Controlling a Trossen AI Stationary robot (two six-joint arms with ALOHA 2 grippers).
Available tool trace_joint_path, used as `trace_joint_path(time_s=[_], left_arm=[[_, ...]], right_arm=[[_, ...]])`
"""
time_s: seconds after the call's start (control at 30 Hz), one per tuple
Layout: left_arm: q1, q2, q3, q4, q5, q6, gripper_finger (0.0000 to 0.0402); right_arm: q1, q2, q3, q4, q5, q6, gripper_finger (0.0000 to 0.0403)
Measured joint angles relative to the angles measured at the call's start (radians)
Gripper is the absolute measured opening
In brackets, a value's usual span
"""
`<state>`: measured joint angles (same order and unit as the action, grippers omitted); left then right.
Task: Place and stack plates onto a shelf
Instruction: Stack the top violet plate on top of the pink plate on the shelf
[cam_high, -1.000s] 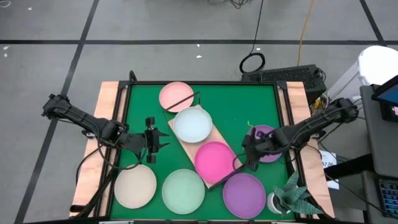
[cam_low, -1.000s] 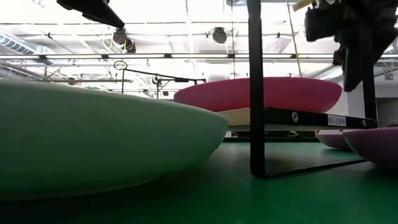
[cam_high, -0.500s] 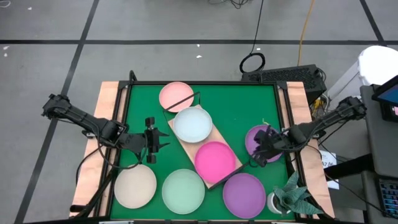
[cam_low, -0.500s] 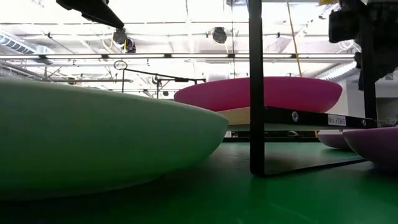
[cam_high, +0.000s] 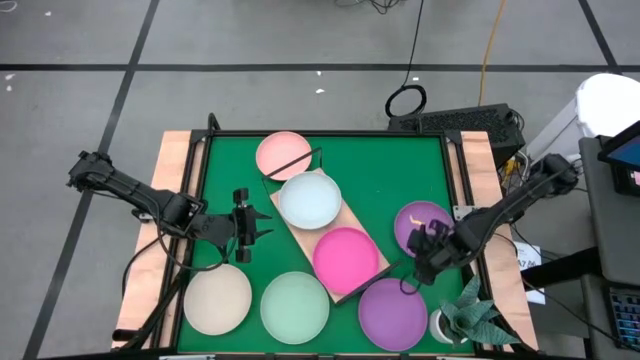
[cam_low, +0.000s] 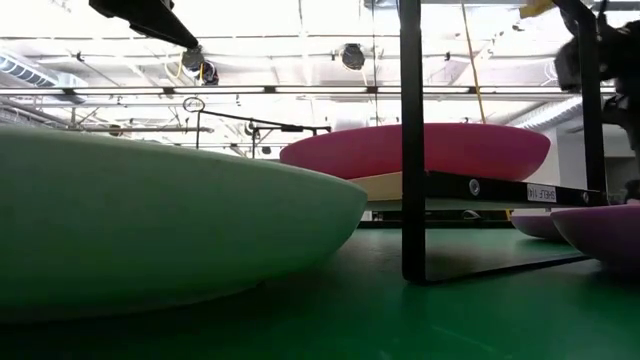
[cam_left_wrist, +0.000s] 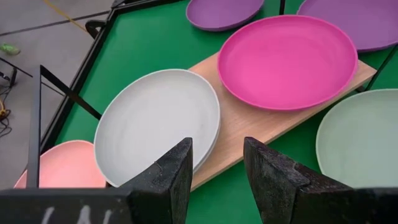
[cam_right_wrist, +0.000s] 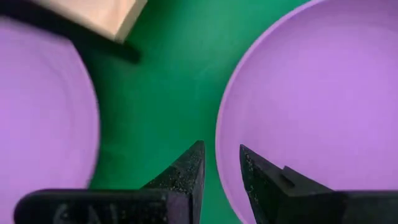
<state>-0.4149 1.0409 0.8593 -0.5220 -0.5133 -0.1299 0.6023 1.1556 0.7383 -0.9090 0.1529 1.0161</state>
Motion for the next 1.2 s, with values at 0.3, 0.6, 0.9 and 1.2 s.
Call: trace_joint_path(time_s=[0.3,0.6,0.9,1.2], left_arm=[[0.0,0.0,0.0,0.0,0.0,0.008,0.0149],[0.0,0.0,0.0,0.001,0.0,0.016,0.0149],[0.0,0.0,0.0,0.002,0.0,0.021,0.0149],[0.0,0.0,0.0,0.062,0.0,0.126,0.0149]], right_arm=[[0.036,0.123,0.001,0.007,0.012,-0.08,0.0084],[0.036,0.209,-0.003,0.018,0.035,-0.17,0.0084],[0.036,0.226,-0.031,0.015,0.039,-0.148,0.0011],[0.035,0.195,0.091,-0.097,0.11,-0.191,0.0003]])
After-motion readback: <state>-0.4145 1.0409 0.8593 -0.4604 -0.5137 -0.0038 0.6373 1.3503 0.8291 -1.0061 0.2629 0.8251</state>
